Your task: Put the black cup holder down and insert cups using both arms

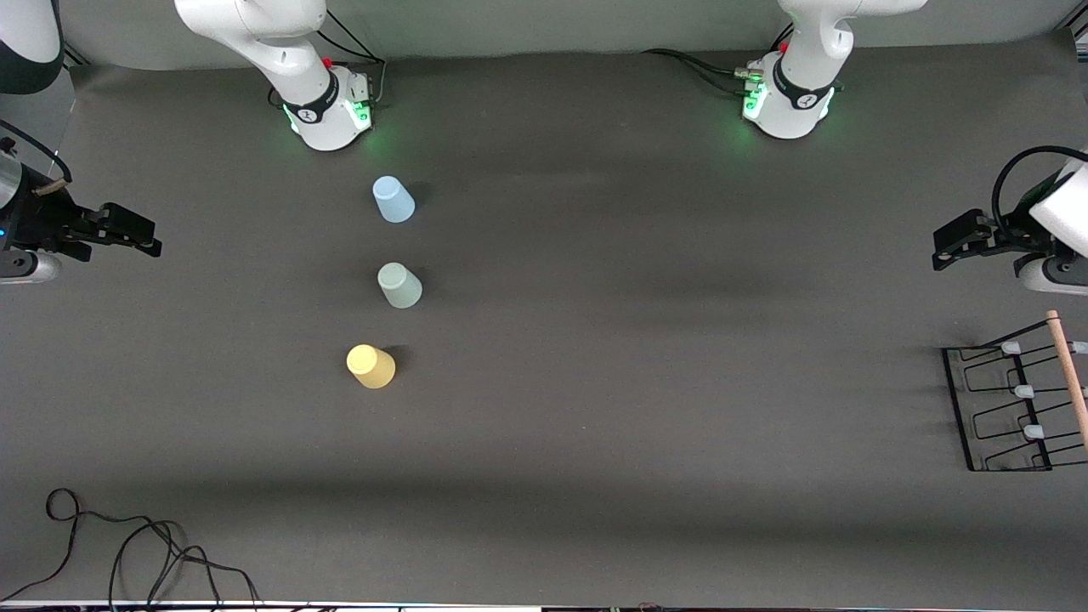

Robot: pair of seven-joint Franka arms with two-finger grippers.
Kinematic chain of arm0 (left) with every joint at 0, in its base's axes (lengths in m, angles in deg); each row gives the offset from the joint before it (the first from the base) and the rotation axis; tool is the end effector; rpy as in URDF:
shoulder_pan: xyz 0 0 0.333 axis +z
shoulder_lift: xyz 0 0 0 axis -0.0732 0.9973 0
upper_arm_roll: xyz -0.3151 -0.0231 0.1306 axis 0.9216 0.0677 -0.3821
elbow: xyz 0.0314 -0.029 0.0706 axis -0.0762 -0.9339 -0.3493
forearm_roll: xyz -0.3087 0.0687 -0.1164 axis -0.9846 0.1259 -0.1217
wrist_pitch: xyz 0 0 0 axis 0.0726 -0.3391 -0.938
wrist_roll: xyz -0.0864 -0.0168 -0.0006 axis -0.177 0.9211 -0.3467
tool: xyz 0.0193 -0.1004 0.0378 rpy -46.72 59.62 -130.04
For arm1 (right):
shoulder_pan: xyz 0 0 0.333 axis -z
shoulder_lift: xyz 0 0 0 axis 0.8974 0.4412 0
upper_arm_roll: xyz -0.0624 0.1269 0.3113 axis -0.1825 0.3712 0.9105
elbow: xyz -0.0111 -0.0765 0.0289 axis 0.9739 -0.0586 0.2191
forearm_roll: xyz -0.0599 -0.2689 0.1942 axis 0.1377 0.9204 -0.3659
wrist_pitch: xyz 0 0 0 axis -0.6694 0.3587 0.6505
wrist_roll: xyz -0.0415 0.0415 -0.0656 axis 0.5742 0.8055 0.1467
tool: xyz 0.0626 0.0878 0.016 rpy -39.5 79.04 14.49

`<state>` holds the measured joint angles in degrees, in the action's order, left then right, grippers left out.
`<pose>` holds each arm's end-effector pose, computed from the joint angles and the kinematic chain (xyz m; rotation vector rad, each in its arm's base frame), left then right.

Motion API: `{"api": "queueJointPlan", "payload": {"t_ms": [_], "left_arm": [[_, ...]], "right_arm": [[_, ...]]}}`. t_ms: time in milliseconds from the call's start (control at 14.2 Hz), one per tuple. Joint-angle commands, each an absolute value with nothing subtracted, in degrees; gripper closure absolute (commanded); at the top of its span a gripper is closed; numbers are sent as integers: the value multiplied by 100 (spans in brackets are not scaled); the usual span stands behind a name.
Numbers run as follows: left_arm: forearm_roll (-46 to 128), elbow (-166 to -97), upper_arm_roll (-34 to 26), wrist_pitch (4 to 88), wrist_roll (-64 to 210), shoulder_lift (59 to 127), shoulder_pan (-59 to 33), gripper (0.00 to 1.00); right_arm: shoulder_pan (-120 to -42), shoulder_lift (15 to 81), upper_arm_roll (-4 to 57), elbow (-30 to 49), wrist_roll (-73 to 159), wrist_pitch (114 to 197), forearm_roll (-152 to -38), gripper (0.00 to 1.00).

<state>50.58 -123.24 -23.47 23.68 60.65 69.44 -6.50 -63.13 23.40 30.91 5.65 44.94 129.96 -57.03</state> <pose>0.5143 -0.0091 0.6257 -3.1296 0.1880 -0.0175 0.4884 -0.0169 0.6234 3.1267 0.0401 -0.1004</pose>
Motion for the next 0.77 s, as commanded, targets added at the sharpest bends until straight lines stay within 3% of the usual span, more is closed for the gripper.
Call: {"api": "queueJointPlan", "payload": {"t_ms": [0, 704], "left_arm": [[5004, -12223, -2423, 2372, 6023, 6973, -719, 0], [5004, -12232, -2432, 2398, 6023, 6973, -710, 0]], "right_arm": [[-6311, 2417, 3111, 403, 4515, 12923, -5787, 0], [-6478, 2496, 3164, 438, 4603, 12923, -5805, 0]]}}
